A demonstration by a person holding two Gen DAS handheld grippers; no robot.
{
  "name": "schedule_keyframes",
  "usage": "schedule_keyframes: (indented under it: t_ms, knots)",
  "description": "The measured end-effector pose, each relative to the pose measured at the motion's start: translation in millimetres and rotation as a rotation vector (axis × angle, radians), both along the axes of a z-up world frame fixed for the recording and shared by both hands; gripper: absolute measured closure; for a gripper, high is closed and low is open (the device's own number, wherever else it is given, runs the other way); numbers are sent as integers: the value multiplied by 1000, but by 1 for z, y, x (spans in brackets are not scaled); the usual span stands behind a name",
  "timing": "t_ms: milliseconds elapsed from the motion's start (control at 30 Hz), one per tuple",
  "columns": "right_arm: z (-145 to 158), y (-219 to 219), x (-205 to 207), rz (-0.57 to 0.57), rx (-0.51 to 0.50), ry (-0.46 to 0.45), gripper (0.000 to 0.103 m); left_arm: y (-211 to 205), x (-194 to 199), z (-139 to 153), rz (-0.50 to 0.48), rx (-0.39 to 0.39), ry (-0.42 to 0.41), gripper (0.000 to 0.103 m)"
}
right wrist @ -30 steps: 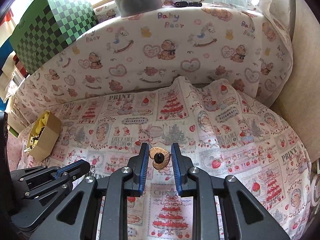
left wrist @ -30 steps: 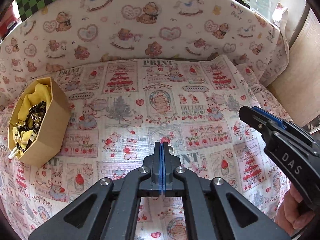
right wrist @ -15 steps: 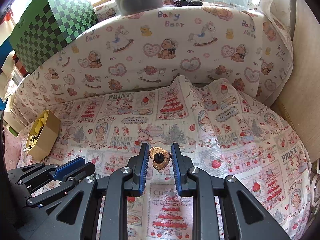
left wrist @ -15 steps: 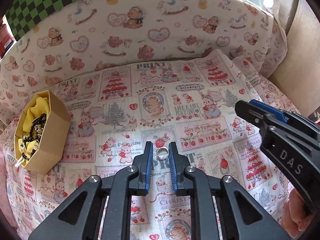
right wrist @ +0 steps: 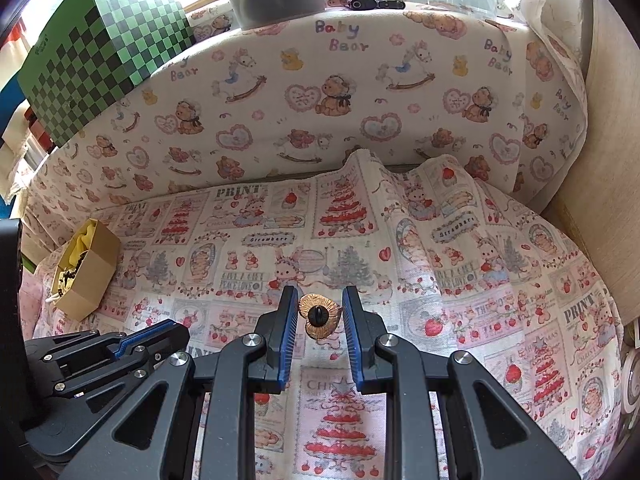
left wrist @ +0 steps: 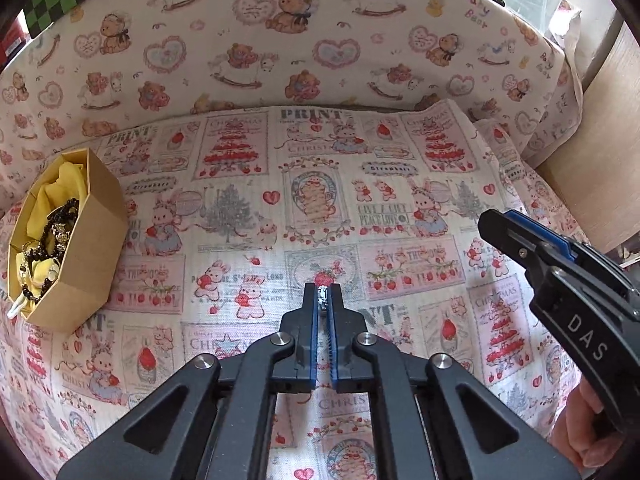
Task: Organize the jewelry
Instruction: 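Carry both items over the gold box and open both tools to drop them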
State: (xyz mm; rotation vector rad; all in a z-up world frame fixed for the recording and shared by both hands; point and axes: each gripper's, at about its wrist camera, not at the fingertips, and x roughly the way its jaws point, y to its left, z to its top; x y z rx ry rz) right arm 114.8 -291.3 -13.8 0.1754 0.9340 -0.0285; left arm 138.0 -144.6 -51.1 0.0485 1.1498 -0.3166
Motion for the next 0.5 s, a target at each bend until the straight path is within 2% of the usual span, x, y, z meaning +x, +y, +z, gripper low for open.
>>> schedule_keyframes:
  t_ms: [267,500]
  knots:
    - [-3,-1,2,3,0,3,78,14,-8,15,7,-46,-43,100]
    - [2,0,-1,20,17,-30,79,43,-27,58,22,-59,-170,100]
